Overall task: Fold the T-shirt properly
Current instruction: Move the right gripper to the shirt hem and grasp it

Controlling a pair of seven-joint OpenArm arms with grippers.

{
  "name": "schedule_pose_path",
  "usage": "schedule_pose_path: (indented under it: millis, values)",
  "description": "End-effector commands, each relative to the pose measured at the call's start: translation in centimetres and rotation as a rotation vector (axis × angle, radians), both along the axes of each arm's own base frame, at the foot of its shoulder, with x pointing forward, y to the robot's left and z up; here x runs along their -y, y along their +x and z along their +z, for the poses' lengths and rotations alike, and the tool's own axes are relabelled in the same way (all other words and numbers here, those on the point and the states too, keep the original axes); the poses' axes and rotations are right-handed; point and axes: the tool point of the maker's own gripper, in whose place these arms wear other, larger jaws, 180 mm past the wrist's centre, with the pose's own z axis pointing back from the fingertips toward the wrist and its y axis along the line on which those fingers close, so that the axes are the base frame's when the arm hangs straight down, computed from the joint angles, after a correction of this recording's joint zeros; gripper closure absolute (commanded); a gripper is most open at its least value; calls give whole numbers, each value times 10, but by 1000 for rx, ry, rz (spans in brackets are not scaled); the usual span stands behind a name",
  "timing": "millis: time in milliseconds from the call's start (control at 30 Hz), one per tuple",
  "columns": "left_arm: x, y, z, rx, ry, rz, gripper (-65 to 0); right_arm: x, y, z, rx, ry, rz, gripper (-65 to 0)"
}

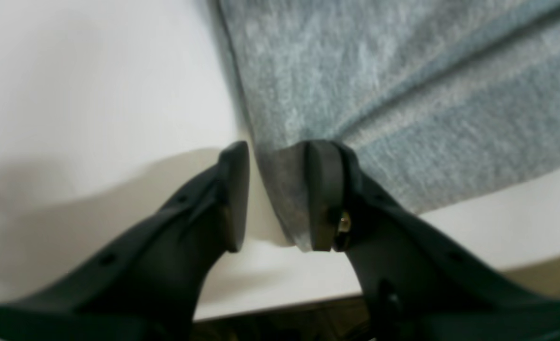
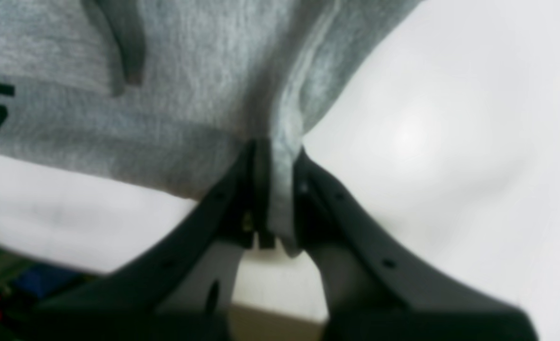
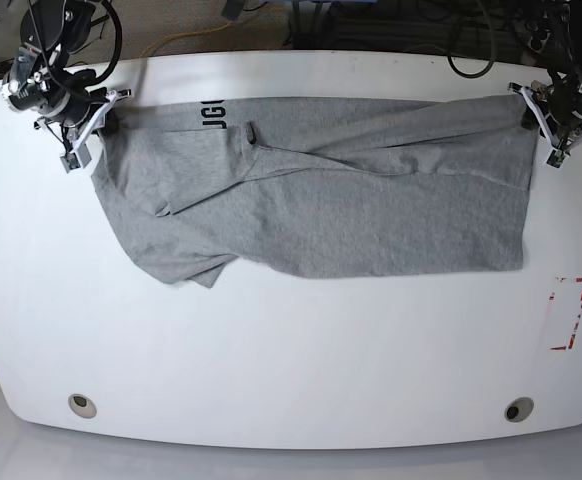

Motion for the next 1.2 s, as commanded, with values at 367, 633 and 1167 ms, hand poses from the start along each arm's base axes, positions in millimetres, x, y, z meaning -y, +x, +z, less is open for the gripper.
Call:
schedule_pose_path:
  millis: [367,633,1167]
  values:
    - [19,16,48,129,70,-114,-344,21,-3,33,74,-98,-7,-388]
    - [22,59,80,266,88,-119,-343,22,56,56,192,-88,-10,-460]
    - [43,78,84,314,41,-134,-339,-26,206,72,289,53,185,-460]
